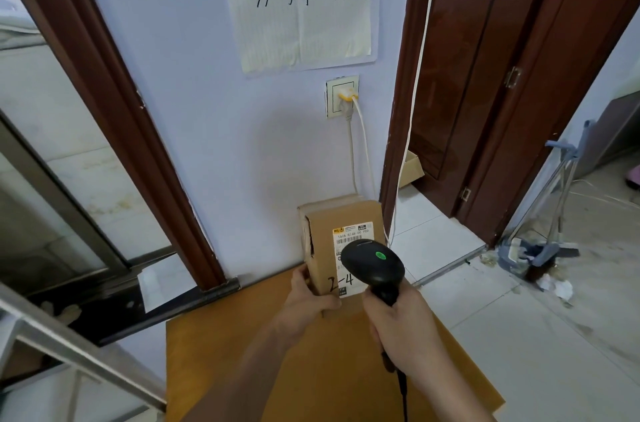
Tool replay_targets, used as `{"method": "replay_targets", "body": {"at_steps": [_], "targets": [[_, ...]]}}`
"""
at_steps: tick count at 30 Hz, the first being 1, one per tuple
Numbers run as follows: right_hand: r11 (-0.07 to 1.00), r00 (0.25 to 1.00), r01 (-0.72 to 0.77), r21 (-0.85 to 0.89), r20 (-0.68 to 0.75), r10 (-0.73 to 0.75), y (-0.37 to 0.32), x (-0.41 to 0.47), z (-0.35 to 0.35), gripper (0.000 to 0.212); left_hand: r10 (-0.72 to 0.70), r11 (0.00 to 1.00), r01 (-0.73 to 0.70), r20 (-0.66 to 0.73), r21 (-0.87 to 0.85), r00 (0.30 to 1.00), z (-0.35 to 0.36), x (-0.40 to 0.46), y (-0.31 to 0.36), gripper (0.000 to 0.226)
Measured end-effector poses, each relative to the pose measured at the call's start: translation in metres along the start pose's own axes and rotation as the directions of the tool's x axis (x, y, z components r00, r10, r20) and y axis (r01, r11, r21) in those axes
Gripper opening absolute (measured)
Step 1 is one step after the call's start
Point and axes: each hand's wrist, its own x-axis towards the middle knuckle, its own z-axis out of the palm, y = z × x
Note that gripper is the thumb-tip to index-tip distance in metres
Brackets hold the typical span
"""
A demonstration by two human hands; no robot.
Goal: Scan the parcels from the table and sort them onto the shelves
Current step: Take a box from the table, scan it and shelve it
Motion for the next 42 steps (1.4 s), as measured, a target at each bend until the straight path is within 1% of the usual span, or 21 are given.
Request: {"method": "replay_targets", "body": {"at_steps": [2, 4, 8, 11, 13, 17, 20, 23, 28, 34, 39, 42], "targets": [[1.0, 1.0, 0.003, -0.02, -0.005, -0.003, -0.001, -0.003, 0.002, 0.023, 0.018, 1.0, -0.018, 0.004, 0.026, 1.0, 0.001, -0.005, 0.0, 0.113], [1.0, 1.0, 0.0, -0.013, -0.02, -0.001, -0.001, -0.006, 0.004, 0.027, 0.022, 0.999, -0.022, -0.002, 0.031, 1.0, 0.002, -0.008, -0.001, 0.12], [1.0, 0.998, -0.021, 0.018, -0.056, 0.022, -0.003, -0.016, 0.007, 0.03, -0.002, 1.0, 0.003, -0.012, 0.024, 1.0, 0.0, -0.013, -0.008, 0.109], [1.0, 0.997, -0.029, 0.012, -0.077, 0.03, -0.004, -0.026, 0.012, 0.027, -0.018, 1.0, 0.019, -0.023, 0.022, 1.0, -0.003, -0.018, -0.011, 0.105], [0.999, 0.995, -0.032, 0.004, -0.092, 0.033, -0.006, -0.035, 0.017, 0.023, -0.017, 1.0, 0.017, -0.019, 0.01, 1.0, -0.006, -0.024, -0.014, 0.105], [0.998, 0.994, -0.027, -0.059, -0.108, 0.02, -0.01, -0.054, 0.028, 0.023, -0.015, 1.0, 0.015, -0.013, -0.02, 1.0, -0.017, -0.037, -0.026, 0.108], [0.995, 0.994, -0.03, -0.093, -0.106, 0.02, -0.012, -0.071, 0.037, 0.018, -0.041, 0.999, 0.04, -0.015, -0.008, 0.999, -0.026, -0.049, -0.037, 0.11], [0.992, 0.996, -0.044, -0.114, -0.076, 0.036, -0.013, -0.09, 0.049, 0.016, -0.045, 0.999, 0.046, -0.02, 0.028, 0.999, -0.031, -0.062, -0.048, 0.096], [0.993, 0.994, -0.078, -0.09, -0.089, 0.07, -0.013, -0.116, 0.066, 0.013, -0.082, 0.997, 0.082, -0.072, -0.006, 0.994, -0.036, -0.078, -0.067, 0.09], [0.988, 0.992, -0.084, -0.131, -0.108, 0.07, -0.008, -0.14, 0.072, 0.013, -0.087, 0.996, 0.085, -0.07, -0.027, 0.994, -0.039, -0.105, -0.087, 0.088], [0.986, 0.996, -0.082, -0.146, -0.049, 0.075, 0.0, -0.157, 0.07, 0.013, -0.106, 0.991, 0.097, -0.098, -0.092, 0.99, -0.038, -0.136, -0.096, 0.097], [0.976, 0.999, -0.038, -0.214, 0.019, 0.043, 0.012, -0.168, 0.063, 0.015, -0.077, 0.987, 0.063, -0.091, -0.149, 0.993, -0.035, -0.161, -0.102, 0.122]]}}
